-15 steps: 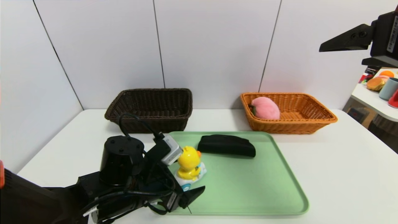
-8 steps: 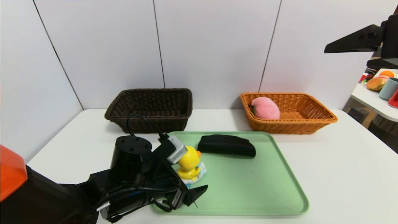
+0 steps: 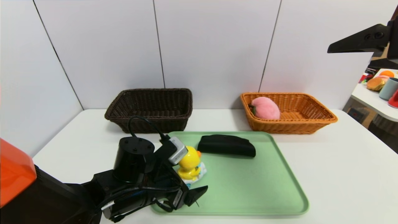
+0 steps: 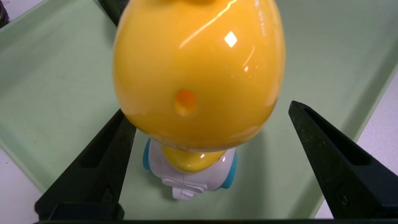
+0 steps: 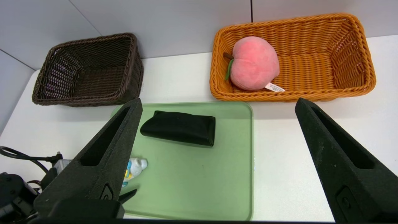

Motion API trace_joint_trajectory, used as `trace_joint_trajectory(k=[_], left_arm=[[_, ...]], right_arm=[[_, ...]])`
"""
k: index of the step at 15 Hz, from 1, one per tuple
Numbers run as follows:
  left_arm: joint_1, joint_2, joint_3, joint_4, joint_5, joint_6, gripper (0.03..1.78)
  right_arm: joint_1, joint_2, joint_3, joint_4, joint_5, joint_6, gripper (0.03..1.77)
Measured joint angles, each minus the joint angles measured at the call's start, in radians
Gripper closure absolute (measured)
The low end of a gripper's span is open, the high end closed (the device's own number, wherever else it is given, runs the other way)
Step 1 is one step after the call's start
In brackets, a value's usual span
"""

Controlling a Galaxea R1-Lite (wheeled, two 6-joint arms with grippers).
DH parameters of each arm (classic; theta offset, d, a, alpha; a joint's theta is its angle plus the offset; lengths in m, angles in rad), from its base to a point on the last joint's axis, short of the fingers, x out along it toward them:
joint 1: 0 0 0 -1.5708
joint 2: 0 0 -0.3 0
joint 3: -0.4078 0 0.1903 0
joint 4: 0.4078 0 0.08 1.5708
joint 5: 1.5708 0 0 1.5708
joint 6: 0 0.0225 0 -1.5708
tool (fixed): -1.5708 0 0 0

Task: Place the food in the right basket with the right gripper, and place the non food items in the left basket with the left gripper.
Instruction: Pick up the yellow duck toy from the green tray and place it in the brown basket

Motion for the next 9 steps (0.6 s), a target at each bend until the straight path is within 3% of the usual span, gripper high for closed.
trace_joint_trajectory(k=[9], left_arm=[[0.000,0.014,-0.007,-0.001,0.011,0.000,0.12]], right_arm=[[0.015,-0.019,0.014,0.000,0.006,0.027,0.11]])
